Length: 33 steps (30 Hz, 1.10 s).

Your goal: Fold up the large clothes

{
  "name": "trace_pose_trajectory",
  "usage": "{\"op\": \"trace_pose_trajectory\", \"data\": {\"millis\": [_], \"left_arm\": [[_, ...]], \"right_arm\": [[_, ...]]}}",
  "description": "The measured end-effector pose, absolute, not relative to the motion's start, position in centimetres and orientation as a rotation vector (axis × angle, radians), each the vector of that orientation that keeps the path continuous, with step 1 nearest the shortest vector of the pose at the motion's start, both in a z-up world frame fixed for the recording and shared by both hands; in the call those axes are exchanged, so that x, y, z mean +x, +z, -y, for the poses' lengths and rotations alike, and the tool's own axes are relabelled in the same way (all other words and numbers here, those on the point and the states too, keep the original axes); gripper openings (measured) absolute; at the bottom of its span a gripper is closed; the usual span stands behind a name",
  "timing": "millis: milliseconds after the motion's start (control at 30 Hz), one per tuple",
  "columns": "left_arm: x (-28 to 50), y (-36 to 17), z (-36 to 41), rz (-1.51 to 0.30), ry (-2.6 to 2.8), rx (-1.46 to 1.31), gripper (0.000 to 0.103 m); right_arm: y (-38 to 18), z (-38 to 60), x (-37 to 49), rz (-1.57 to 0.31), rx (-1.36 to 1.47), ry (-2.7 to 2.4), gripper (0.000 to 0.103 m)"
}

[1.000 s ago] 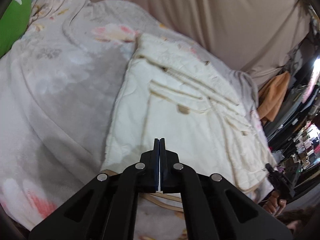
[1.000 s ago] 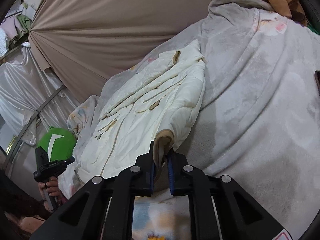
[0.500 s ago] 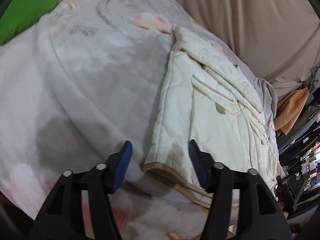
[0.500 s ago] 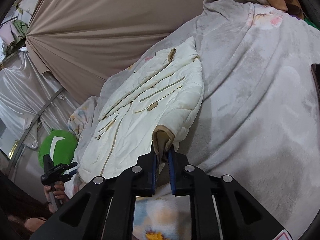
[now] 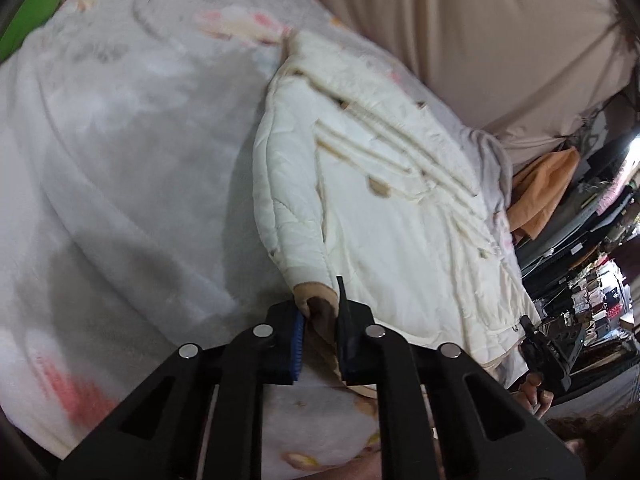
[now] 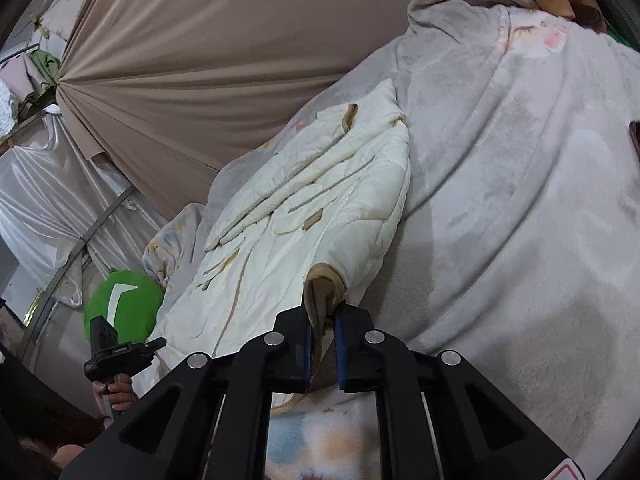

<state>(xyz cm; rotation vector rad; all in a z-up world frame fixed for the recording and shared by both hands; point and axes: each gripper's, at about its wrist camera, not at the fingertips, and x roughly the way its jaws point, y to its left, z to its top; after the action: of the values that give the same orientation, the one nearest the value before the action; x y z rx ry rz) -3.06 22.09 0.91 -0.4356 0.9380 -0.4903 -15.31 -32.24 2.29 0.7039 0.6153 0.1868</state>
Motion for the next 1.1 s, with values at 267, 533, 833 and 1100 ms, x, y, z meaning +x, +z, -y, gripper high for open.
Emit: {"op": "trace_pose_trajectory", "data": {"millis": [267, 533, 833, 1100], "left_arm": [[-9.4, 9.5, -23.4, -0.590, -0.666, -0.494, 0.008], [-6.7, 16.0, -21.1, -0.423, -0.662, -0.437, 0.008], [12.7, 14.7, -15.0, -0.628, -0.387, -0.288, 0.009], [23.9, 4.2, -12.4, -0.893, -0.267, -0.180, 0.011]], "right_arm": [[8.1, 33.2, -19.5, -0.354, 0.687, 0.229, 0.005], [15.9, 32.8, -17.5, -0.191, 0.525, 0.249, 0.005], [17.0, 33.5, 2.9, -0.402, 0.470, 0.125, 0.005], [6.3, 36.7, 14.4, -0.711, 0.422, -0.019, 0.005]]}}
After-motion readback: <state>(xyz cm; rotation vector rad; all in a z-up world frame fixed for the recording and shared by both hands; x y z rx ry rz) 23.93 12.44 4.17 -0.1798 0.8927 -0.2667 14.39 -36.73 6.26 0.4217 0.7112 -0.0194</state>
